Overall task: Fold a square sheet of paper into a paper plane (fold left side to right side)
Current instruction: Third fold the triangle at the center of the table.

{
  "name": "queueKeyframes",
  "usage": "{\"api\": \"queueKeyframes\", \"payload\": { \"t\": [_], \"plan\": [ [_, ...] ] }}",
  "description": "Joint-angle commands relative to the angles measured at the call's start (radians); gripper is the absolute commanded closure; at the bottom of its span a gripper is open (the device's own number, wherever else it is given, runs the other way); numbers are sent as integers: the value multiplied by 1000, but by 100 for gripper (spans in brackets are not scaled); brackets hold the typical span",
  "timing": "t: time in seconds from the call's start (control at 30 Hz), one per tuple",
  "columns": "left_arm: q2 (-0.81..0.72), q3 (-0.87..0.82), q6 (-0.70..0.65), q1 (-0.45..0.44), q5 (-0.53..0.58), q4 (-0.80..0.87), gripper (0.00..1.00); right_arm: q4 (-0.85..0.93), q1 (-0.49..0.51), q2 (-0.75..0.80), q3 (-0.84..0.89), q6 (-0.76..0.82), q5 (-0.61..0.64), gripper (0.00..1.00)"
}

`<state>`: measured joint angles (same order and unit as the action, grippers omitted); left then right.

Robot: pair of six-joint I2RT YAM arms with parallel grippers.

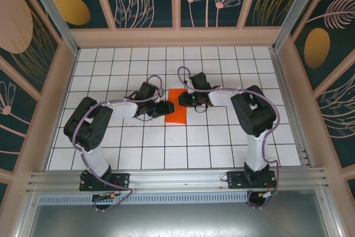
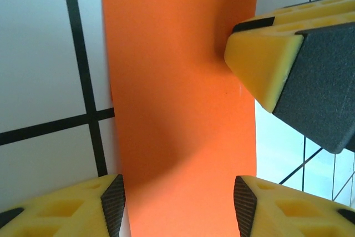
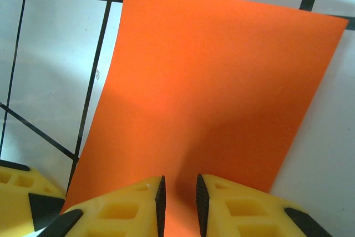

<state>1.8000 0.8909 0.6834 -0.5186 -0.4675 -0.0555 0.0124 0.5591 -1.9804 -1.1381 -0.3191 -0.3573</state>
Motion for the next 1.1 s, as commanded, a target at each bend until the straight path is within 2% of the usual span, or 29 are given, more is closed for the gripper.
{"api": "queueKeyframes", "payload": {
  "t": [0.0,0.2,0.53,0.87,1.07],
  "plan": [
    [10,17,3,-6,-16,9,44,55,1,-38,-9,18,18,74],
    [-14,8,16,-6,6,9,52,54,1,-33,-8,20,23,73],
    [-79,-36,71,-6,2,-39,50,51,1,-33,-8,20,21,73],
    [-80,-64,83,-5,-1,-54,50,53,3,-31,-9,20,22,73],
    [-80,-88,121,-6,-14,-100,71,30,2,-14,-2,21,24,72]
  ]
}}
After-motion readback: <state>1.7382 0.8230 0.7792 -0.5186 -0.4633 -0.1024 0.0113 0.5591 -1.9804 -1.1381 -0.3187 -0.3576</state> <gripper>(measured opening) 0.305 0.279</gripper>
